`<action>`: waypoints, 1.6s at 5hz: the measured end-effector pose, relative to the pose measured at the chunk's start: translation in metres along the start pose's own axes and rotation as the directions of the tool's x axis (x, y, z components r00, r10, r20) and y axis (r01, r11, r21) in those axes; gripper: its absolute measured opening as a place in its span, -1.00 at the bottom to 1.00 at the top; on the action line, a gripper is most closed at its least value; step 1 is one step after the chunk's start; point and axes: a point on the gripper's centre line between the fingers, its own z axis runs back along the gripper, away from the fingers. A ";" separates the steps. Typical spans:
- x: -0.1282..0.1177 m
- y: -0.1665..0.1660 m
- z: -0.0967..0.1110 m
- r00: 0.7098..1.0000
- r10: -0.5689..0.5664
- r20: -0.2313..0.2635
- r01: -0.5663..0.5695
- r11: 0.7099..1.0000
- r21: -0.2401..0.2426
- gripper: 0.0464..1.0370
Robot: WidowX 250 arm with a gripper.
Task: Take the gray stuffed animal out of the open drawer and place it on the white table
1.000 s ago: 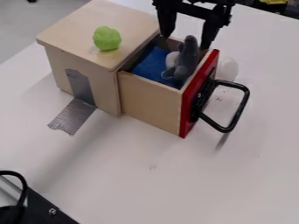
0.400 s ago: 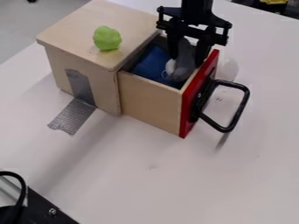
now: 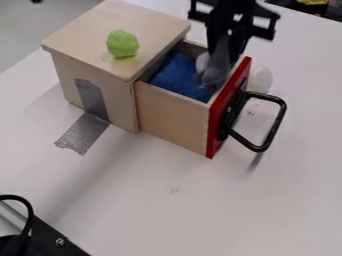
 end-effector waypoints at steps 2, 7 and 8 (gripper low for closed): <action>-0.073 0.008 0.053 0.996 0.002 0.090 -0.003 1.000 0.010 -0.62; -0.174 0.047 -0.028 0.999 0.047 -0.013 -0.046 0.998 0.053 0.71; -0.168 0.039 -0.003 0.997 0.072 0.017 -0.072 0.997 -0.001 0.93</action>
